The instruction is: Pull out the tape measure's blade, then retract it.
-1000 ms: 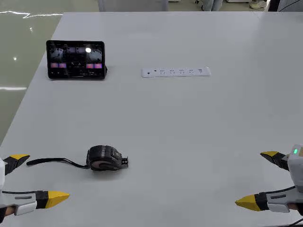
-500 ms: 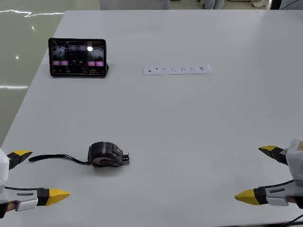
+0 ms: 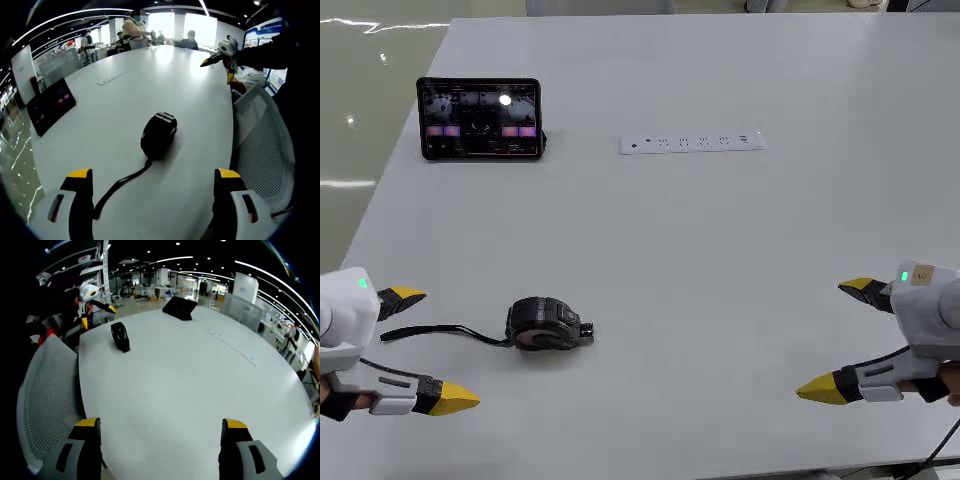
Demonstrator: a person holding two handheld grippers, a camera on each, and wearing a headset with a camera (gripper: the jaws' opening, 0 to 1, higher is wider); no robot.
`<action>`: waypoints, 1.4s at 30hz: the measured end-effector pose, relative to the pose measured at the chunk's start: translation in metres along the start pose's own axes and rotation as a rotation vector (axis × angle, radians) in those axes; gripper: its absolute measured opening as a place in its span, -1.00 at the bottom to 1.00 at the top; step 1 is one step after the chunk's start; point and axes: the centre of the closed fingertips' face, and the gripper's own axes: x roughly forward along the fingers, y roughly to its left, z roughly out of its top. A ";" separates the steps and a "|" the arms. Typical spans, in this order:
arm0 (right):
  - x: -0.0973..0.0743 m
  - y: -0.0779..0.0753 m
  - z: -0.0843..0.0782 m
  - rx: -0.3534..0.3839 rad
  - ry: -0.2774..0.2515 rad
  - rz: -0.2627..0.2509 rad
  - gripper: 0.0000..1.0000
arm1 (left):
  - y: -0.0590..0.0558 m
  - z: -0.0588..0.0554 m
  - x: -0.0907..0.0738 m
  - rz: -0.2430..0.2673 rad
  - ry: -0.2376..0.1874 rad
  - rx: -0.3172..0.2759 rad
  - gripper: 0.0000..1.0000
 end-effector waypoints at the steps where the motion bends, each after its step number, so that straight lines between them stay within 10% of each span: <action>1: 0.003 0.000 0.003 -0.002 -0.001 0.009 0.98 | 0.002 0.003 0.003 -0.009 0.010 0.009 0.98; 14: 0.045 0.012 0.055 -0.060 -0.048 0.083 0.98 | 0.000 0.030 0.037 -0.126 0.103 0.148 0.89; 42: 0.142 0.060 0.113 -0.238 -0.064 0.268 0.98 | -0.022 0.036 0.101 -0.249 0.272 0.341 0.33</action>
